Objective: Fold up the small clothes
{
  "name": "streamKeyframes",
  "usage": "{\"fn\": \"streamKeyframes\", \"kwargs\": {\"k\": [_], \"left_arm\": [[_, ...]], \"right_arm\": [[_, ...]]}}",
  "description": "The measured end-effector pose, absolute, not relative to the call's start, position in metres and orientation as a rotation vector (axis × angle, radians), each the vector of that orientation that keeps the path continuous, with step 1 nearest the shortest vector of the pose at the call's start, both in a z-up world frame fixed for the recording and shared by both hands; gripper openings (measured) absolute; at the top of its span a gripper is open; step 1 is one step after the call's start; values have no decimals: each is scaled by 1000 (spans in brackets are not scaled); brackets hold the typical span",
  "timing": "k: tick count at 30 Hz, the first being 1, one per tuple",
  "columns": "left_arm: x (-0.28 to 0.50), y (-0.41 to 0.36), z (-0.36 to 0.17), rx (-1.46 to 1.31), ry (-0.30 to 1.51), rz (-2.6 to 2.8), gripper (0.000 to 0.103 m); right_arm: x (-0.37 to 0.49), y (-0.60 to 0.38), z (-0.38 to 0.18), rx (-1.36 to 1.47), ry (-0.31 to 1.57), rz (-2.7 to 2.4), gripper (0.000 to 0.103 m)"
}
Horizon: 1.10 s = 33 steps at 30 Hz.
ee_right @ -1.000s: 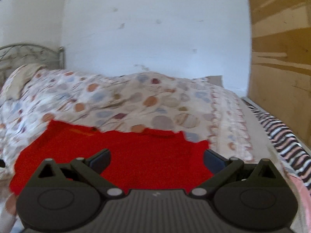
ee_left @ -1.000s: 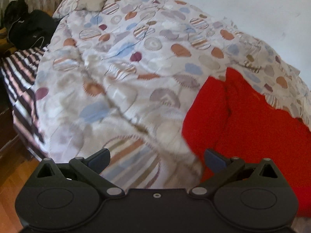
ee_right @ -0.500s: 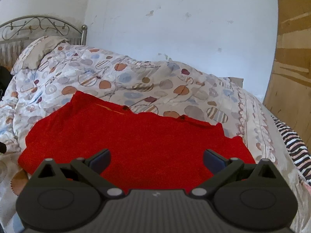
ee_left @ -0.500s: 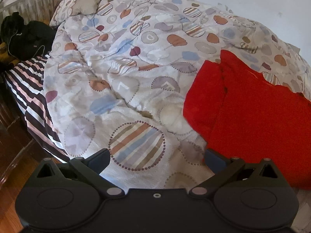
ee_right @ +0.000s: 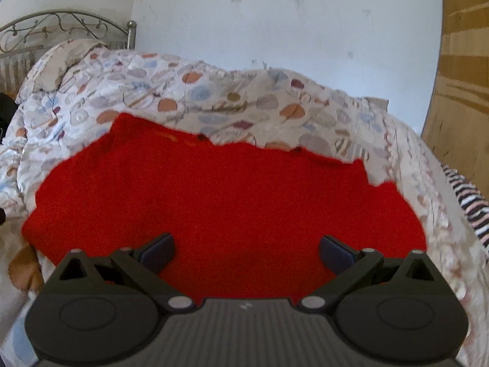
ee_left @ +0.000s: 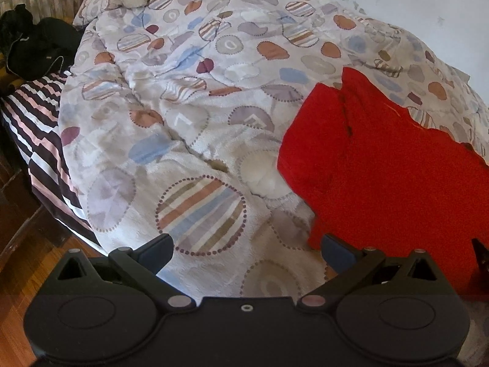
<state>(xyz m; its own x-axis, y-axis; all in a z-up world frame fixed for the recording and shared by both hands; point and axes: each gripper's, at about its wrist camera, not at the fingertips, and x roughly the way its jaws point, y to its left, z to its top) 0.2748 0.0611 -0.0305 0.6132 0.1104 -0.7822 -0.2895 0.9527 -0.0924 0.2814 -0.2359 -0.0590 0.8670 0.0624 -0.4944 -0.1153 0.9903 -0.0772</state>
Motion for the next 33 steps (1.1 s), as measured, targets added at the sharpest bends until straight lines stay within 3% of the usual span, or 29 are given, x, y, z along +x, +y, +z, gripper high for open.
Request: {"fn": "streamKeyframes", "kwargs": {"k": [8, 24, 33], "left_arm": [[266, 55, -39, -236, 881, 207, 102], [282, 22, -55, -556, 842, -118, 102], [304, 15, -71, -627, 722, -129, 100]], "right_arm": [[272, -247, -76, -41, 459, 110, 103], [264, -252, -83, 14, 409, 133, 103], [263, -252, -83, 14, 407, 132, 103]]}}
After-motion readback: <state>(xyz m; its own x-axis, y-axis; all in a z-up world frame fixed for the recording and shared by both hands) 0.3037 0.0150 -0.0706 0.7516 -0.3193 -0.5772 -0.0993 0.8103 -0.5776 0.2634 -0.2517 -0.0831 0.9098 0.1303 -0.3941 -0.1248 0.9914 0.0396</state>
